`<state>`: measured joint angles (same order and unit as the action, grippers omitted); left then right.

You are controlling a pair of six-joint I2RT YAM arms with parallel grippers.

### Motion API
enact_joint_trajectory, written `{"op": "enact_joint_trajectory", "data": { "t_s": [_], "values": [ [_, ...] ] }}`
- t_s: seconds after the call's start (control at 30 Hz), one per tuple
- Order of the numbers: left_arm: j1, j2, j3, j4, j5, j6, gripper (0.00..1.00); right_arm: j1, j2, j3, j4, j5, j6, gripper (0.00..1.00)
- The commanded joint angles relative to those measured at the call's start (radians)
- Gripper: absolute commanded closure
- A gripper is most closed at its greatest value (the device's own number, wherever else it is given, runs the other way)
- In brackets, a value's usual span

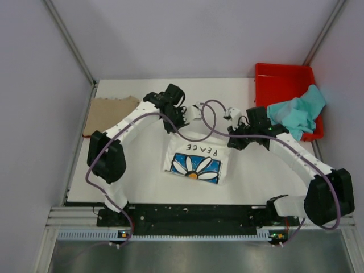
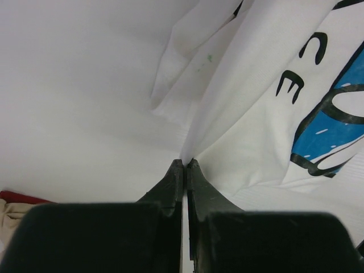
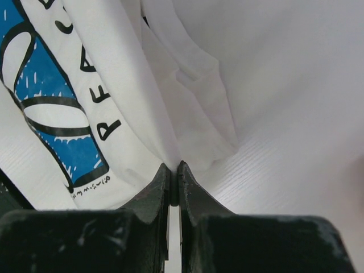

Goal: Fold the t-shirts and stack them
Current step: Fold the long partially folded tshirt into a neat square, then smooth out wrinkles on the folded tshirt

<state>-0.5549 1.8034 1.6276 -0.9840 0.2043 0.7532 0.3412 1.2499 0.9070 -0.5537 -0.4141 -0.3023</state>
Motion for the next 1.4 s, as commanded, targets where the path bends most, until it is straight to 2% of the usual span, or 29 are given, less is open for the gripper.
{"op": "enact_joint_trajectory", "data": {
  "t_s": [0.0, 0.23, 0.5, 0.6, 0.63, 0.73, 0.77, 0.83, 0.9, 1.0, 1.07, 1.13, 1.27, 1.3, 1.37],
  "values": [
    [0.056, 0.079, 0.060, -0.007, -0.126, 0.034, 1.00, -0.028, 0.110, 0.075, 0.017, 0.044, -0.006, 1.00],
    [0.069, 0.215, 0.152, 0.011, -0.135, 0.014, 1.00, -0.031, 0.223, 0.104, 0.009, 0.132, 0.019, 1.00],
    [0.067, 0.293, 0.175, 0.050, -0.178, -0.002, 0.99, -0.042, 0.284, 0.104, 0.000, 0.216, 0.018, 1.00],
    [0.066, 0.304, 0.173, 0.080, -0.189, -0.011, 0.85, -0.047, 0.336, 0.124, 0.014, 0.285, 0.041, 1.00],
    [0.069, 0.310, 0.173, 0.099, -0.193, -0.018, 0.78, -0.051, 0.353, 0.139, 0.024, 0.341, 0.063, 0.90],
    [0.078, 0.349, 0.224, 0.220, -0.340, -0.054, 0.63, -0.068, 0.416, 0.208, 0.069, 0.475, 0.086, 0.72],
    [0.087, 0.364, 0.265, 0.234, -0.379, -0.078, 0.61, -0.082, 0.431, 0.242, 0.081, 0.530, 0.116, 0.69],
    [0.119, 0.393, 0.401, 0.184, -0.395, -0.148, 0.60, -0.111, 0.433, 0.311, 0.054, 0.546, 0.216, 0.69],
    [0.148, 0.360, 0.457, 0.108, -0.326, -0.228, 0.60, -0.108, 0.383, 0.334, 0.028, 0.531, 0.282, 0.68],
    [0.147, 0.187, 0.225, 0.158, -0.156, -0.252, 0.62, -0.067, 0.242, 0.275, 0.031, 0.468, 0.438, 0.69],
    [0.133, 0.072, 0.056, 0.253, 0.000, -0.279, 0.72, -0.019, 0.169, 0.199, 0.066, 0.379, 0.514, 0.74],
    [0.122, -0.010, -0.075, 0.315, 0.151, -0.319, 0.81, 0.028, 0.120, 0.091, 0.157, 0.261, 0.610, 0.85],
    [0.108, 0.010, -0.160, 0.334, 0.351, -0.391, 0.85, 0.084, 0.127, -0.081, 0.377, 0.103, 0.790, 0.96],
    [0.107, 0.029, -0.157, 0.324, 0.374, -0.403, 0.86, 0.079, 0.146, -0.097, 0.386, 0.119, 0.813, 1.00],
    [0.107, 0.085, -0.129, 0.292, 0.376, -0.411, 0.87, 0.064, 0.190, -0.106, 0.362, 0.173, 0.825, 1.00]
  ]
}}
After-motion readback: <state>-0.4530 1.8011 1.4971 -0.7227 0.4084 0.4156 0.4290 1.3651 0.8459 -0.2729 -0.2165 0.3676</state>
